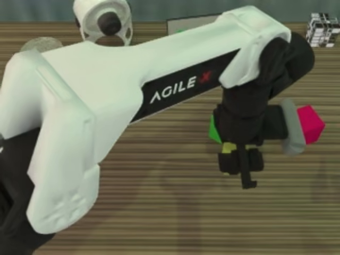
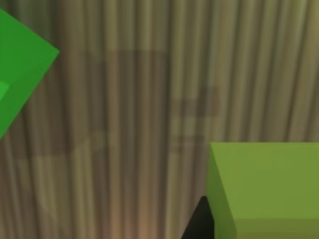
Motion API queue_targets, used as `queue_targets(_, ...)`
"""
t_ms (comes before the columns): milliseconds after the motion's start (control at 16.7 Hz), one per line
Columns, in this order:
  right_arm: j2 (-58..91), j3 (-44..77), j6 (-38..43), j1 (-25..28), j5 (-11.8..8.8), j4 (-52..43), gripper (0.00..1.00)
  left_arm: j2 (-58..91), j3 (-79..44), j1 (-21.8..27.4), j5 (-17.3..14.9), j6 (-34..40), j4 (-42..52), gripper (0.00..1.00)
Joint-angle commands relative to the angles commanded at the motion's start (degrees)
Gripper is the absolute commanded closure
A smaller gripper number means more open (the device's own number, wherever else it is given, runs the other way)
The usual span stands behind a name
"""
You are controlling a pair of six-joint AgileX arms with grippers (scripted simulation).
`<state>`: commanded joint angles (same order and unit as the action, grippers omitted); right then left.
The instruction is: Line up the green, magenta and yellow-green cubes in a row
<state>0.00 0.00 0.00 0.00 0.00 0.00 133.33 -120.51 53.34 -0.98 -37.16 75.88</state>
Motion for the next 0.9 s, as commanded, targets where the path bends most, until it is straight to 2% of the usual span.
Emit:
queue_targets(300, 0.0, 0.0, 0.0, 0.0, 0.0, 0.0, 0.0, -0.06, 1.06, -0.03, -0.03, -0.2, -1.09, 1.0)
queue_targets(660, 0.0, 0.0, 0.0, 0.0, 0.0, 0.0, 0.0, 2.56, 9.75, 0.07, -0.08, 0.15, -12.54, 1.0)
queue_targets(900, 0.0, 0.0, 0.0, 0.0, 0.0, 0.0, 0.0, 2.94, 10.82, 0.17, -0.03, 0.13, -13.76, 1.0)
